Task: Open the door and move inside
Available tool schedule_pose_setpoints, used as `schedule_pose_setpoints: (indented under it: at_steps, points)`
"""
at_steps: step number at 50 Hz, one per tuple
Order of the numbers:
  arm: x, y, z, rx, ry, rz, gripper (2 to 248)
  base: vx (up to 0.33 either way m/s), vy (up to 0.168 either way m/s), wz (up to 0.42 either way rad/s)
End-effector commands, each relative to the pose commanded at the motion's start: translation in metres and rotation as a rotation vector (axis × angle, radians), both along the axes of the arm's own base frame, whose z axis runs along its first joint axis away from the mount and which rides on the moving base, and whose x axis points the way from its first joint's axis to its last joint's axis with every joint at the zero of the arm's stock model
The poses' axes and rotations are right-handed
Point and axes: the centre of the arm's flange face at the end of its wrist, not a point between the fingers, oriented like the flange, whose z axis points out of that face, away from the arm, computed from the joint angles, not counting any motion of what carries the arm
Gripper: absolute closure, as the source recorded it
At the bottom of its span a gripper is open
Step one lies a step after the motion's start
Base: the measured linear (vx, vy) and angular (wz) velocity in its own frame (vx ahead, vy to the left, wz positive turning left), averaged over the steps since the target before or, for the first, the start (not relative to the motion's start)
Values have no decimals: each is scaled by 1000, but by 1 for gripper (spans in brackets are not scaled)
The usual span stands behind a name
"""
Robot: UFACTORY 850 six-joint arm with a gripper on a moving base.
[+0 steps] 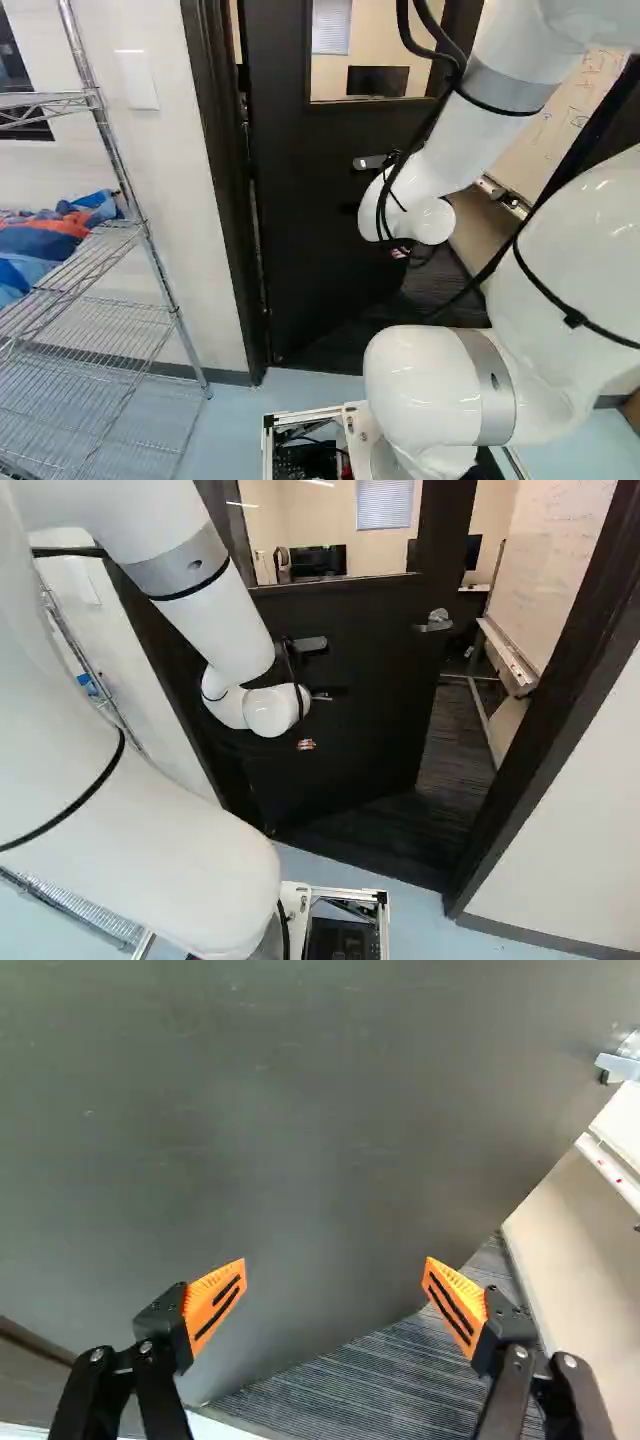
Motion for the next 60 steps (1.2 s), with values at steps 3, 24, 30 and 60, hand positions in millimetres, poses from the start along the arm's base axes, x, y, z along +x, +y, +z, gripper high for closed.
schedule_pose_setpoints:
  at_steps: [3, 24, 30, 60]
  points:
    - [0, 0, 0, 0, 0, 0, 3, 109, 2, -2]
    - [0, 0, 0, 0, 0, 0, 3, 96, 2, -8]
    - [0, 0, 0, 0, 0, 0, 3, 14, 0, -1]
    - [12, -3, 1, 63, -9, -106, 3, 0, 0, 0]
